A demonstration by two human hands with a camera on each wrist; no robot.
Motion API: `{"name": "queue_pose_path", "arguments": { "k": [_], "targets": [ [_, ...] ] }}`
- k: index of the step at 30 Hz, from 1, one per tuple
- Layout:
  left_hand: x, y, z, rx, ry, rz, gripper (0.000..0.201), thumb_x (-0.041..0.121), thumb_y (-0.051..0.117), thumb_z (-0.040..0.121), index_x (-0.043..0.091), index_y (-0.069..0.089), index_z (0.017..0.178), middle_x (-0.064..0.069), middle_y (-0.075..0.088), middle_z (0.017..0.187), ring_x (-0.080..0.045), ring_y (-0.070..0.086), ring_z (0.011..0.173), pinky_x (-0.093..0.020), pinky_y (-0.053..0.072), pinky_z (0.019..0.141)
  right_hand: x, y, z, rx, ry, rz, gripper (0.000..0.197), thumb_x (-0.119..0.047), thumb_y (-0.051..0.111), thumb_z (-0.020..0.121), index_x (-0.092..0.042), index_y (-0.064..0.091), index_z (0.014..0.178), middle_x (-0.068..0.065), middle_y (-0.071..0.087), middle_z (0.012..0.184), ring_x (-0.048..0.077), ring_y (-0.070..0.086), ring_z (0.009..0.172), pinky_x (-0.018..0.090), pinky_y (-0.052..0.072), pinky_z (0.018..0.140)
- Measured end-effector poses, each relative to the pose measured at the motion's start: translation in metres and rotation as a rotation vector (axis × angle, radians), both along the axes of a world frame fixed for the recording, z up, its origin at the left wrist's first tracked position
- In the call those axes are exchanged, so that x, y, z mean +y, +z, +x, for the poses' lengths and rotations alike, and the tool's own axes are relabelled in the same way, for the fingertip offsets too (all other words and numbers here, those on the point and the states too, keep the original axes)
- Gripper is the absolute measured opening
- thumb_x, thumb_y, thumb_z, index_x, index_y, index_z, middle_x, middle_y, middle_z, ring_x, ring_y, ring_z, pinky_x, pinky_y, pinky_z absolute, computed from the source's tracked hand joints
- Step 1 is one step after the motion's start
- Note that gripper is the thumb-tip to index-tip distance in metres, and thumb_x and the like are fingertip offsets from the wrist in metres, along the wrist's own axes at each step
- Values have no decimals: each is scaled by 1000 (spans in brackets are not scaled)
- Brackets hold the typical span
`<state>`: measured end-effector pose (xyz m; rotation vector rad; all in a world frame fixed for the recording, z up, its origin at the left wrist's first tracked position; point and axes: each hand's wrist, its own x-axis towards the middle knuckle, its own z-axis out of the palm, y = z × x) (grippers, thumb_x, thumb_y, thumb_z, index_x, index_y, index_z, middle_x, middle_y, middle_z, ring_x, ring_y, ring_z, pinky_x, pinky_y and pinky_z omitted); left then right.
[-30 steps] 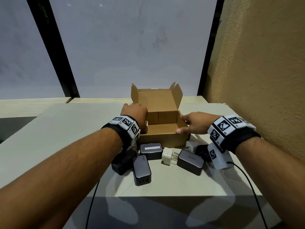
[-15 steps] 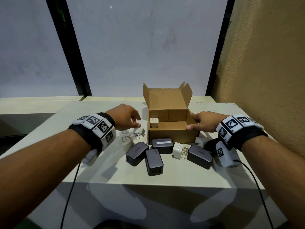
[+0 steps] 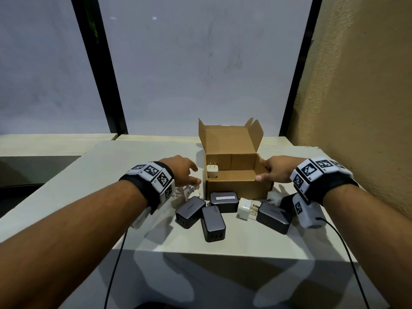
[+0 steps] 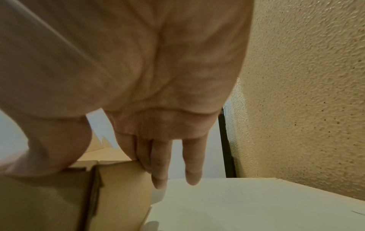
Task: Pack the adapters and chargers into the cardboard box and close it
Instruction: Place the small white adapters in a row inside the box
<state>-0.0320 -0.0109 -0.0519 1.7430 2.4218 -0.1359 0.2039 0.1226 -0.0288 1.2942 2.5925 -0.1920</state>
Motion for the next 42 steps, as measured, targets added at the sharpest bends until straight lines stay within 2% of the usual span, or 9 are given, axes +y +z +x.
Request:
{"name": "queue_pose_path", "arguments": {
  "k": [6,13,18,24,28,33,36,38,42],
  "targets": [
    [15,-10,5,-27,50,34,55,51,67,81,21,61,126,0,69,118,-19,63,107,-36,51,95,1,0,2,18,27,-19,68,-54,48,91,-14,37,144,9,56,134,27,53,121,36,40,102],
    [17,16,1,-194,42,315,64,33,77,77,20,51,135,-2,66,120,-16,62,103,-25,45,89,6,0,2,18,41,-24,63,-57,50,88,-15,48,135,6,63,121,25,58,106,33,43,89],
    [24,30,12,-117,-98,418,54,26,76,76,19,60,127,-3,60,118,-18,55,106,-23,41,87,3,0,3,28,39,-15,64,-57,50,89,-15,45,137,6,61,126,25,57,112,34,43,92],
    [39,23,28,-130,-166,442,42,20,77,76,23,66,117,5,47,104,-10,47,89,-18,37,76,4,-2,4,39,33,-2,68,-59,50,88,-14,44,139,6,57,133,26,55,118,35,43,95],
    [51,17,37,-131,-210,437,35,31,73,81,26,66,115,4,50,106,-10,48,90,-21,40,78,4,0,5,42,39,7,68,-58,50,88,-13,44,139,8,57,132,26,54,119,35,42,95],
    [64,12,50,-184,-252,429,30,31,57,93,24,65,121,-3,55,123,-18,53,111,-29,44,95,6,-1,7,48,55,5,63,-58,50,88,-11,49,131,8,59,127,26,55,114,35,42,92],
    [69,14,55,-218,-258,395,32,32,45,99,21,64,122,-6,59,118,-21,55,108,-31,44,92,6,-2,6,50,69,11,64,-59,50,88,-12,50,131,8,60,126,26,56,113,36,43,93],
    [72,13,58,-207,-270,350,31,36,48,97,20,66,117,-7,58,116,-22,53,109,-34,43,93,7,-3,6,48,73,13,65,-60,50,87,-12,50,132,8,60,127,26,56,114,37,44,94],
    [78,8,60,-212,-228,323,22,31,75,78,28,66,98,3,47,112,-17,46,108,-32,43,93,8,-5,6,42,78,25,67,-61,50,87,-14,48,134,8,59,128,26,56,115,37,45,95]
  ]
}}
